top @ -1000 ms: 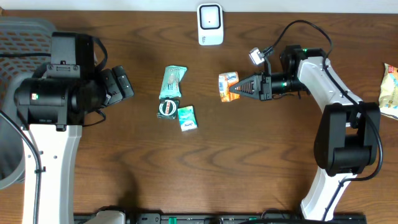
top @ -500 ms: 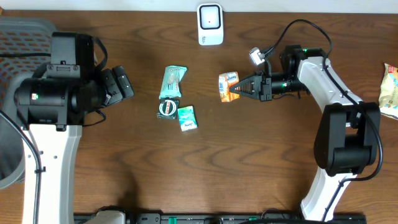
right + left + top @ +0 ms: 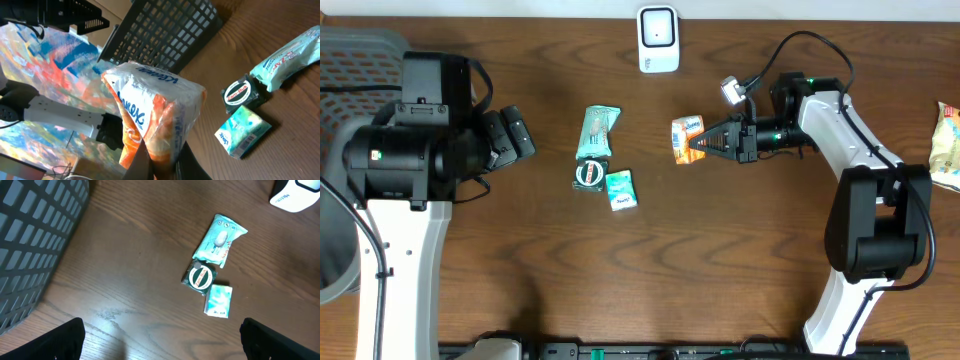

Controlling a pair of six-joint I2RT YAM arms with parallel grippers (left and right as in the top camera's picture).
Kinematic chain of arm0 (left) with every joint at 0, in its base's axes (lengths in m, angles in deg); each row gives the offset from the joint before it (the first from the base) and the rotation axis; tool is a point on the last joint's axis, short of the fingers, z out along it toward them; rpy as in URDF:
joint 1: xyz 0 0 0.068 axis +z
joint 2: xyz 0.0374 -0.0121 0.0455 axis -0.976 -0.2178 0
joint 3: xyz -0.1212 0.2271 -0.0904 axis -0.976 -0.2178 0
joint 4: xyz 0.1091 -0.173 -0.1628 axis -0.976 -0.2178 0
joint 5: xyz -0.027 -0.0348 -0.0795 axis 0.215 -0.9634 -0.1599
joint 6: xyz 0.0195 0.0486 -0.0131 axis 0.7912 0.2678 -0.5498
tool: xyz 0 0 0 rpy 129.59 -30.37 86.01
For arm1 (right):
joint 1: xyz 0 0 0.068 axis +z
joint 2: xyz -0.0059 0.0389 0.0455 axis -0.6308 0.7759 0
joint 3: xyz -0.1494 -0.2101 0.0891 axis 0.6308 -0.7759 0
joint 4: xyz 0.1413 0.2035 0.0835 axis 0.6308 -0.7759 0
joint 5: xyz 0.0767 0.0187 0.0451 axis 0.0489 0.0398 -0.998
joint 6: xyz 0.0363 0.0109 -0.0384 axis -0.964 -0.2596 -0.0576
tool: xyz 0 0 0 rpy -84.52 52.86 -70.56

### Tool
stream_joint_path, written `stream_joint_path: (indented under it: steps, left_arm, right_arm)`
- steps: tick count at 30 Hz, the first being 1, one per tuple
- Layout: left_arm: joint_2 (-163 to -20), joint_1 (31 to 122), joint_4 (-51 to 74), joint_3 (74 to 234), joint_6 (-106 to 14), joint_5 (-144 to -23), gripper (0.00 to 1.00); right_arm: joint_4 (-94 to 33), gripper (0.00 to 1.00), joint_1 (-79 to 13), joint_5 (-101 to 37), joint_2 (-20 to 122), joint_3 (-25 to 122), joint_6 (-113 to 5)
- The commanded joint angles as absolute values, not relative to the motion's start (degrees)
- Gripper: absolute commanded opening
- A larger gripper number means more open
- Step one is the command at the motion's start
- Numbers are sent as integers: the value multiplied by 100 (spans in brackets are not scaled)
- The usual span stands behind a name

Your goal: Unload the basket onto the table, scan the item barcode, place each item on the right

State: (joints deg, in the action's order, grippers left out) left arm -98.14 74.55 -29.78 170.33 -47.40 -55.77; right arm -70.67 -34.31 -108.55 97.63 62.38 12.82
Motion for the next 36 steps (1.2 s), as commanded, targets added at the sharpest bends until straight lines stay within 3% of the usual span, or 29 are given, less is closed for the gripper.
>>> stream_joint_path:
  steps: [1,11,15,17,21,29,36]
  left_arm:
    - [-9788,7474,-3000,17046,-4808,-5505,98]
    - [-9788,7474,-3000,17046,-4808,-5505,98]
    - [-9788,7474,-3000,17046,-4808,-5505,98]
    - [-9788,7472,-3000,17046,-4808,-5505,97]
    - [-9788,7472,-3000,17046,-4808,-5505,98]
    - [-9788,7474,-3000,17046,-4808,-5505,98]
    - [-9788,7472,-3000,17046,-4808,-5505,98]
  right_arm:
    - [-7065,1,-3375,-10874,9630,6249,1407]
    - [-6805,2,-3333,-10162,9630,6249,1061]
    - [-6018,1,-3104,-8695,9630,6249,-744]
    - [-5390,1,-2876,-7010,9630,6251,-2488]
    - [-5049,1,-2509,-4538,9630,6394,-3861]
    - [-4652,1,-1825,78,9630,7202,-3861]
    - [-3006,1,-1445,544,9656,7261,-3157]
